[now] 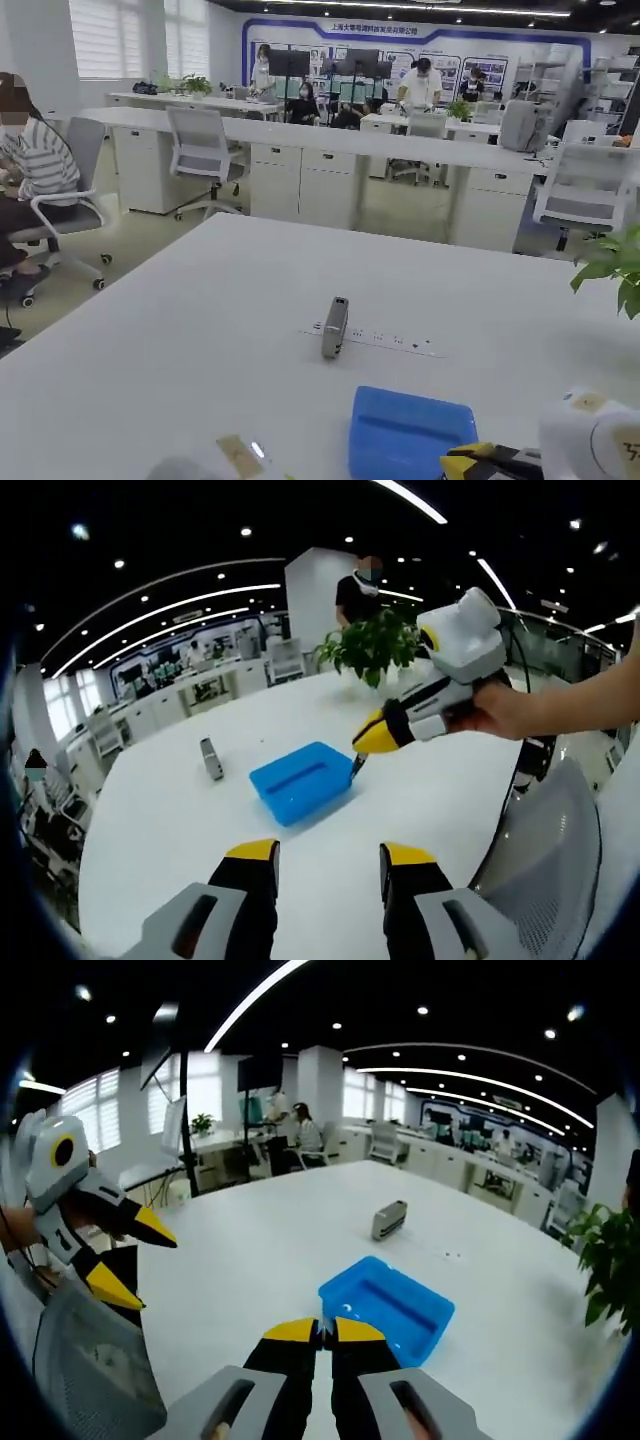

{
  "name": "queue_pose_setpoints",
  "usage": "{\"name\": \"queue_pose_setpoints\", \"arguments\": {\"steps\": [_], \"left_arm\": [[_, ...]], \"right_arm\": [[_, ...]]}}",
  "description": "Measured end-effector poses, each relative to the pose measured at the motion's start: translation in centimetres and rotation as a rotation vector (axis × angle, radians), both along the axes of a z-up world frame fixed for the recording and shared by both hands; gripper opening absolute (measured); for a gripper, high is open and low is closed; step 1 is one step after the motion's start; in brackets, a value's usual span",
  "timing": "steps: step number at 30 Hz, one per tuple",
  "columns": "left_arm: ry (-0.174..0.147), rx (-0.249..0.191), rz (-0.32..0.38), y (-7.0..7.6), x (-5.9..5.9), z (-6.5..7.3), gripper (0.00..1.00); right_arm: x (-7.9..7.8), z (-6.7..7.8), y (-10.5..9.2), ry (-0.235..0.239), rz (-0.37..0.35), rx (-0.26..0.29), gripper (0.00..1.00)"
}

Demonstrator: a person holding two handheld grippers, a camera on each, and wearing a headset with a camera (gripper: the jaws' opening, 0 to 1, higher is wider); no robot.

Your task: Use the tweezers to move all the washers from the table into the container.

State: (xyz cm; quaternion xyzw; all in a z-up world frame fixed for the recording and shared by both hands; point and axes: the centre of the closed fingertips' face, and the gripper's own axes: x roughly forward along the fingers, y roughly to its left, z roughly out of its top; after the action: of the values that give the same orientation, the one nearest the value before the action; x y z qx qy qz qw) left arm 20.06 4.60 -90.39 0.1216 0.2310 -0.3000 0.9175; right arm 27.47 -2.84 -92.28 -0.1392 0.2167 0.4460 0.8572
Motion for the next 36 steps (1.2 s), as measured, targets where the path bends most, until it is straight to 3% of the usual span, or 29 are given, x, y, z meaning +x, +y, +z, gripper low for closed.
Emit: {"name": "queue_pose_setpoints", "arguments": {"steps": [3,6,8,9,11,12,16,18,19,22,23,28,34,36], "left_arm": [[-0.003,-0.062,-0.07,-1.9,0.2,1.9,0.35],[0.008,-0.105,-0.138,-3.4,0.1,2.9,0.35],[0.02,-0.158,-0.181,-4.4,-0.1,3.9,0.34],[0.027,-0.17,-0.197,-4.8,-0.2,4.2,0.33],[0.001,-0.188,-0.231,-5.4,-0.1,5.4,0.33],[0.007,-0.194,-0.255,-5.7,-0.3,5.9,0.32],[0.008,-0.198,-0.356,-6.6,-1.0,6.6,0.31],[0.037,-0.241,-0.423,-7.4,-1.8,6.8,0.3],[0.045,-0.238,-0.443,-7.5,-2.1,6.7,0.31],[0.028,-0.173,-0.489,-7.9,-2.3,6.1,0.27],[0.023,-0.196,-0.499,-8.2,-2.4,6.4,0.26],[0.01,-0.203,-0.593,-9.1,-3.1,6.8,0.08],[0.0,-0.197,-0.665,-9.7,-3.3,6.9,0.07],[-0.011,-0.189,-0.684,-9.9,-3.3,6.9,0.03]], "right_arm": [[-1.5,1.0,0.6,-0.01,0.049,0.007,0.01],[-2.9,2.1,1.1,-0.001,0.101,0.029,0.01],[-3.8,2.9,1.5,0.005,0.141,0.044,0.01],[-4.2,3.2,1.6,0.01,0.156,0.051,0.01],[-5.2,3.6,2.0,0.028,0.19,0.06,0.01],[-5.6,3.7,2.0,0.028,0.199,0.055,0.01],[-7.1,3.6,2.5,0.046,0.251,0.047,0.01],[-7.7,3.5,2.7,0.072,0.27,0.058,0.01],[-7.9,3.6,2.8,0.07,0.28,0.053,0.01],[-8.7,3.8,3.1,0.061,0.319,0.037,0.01],[-8.8,3.4,2.9,0.051,0.338,-0.006,0.01],[-9.8,3.7,3.2,0.059,0.396,-0.004,0.01],[-10.7,3.5,3.3,0.048,0.468,-0.035,0.01],[-10.9,3.6,3.2,0.06,0.475,-0.019,0.01]]}}
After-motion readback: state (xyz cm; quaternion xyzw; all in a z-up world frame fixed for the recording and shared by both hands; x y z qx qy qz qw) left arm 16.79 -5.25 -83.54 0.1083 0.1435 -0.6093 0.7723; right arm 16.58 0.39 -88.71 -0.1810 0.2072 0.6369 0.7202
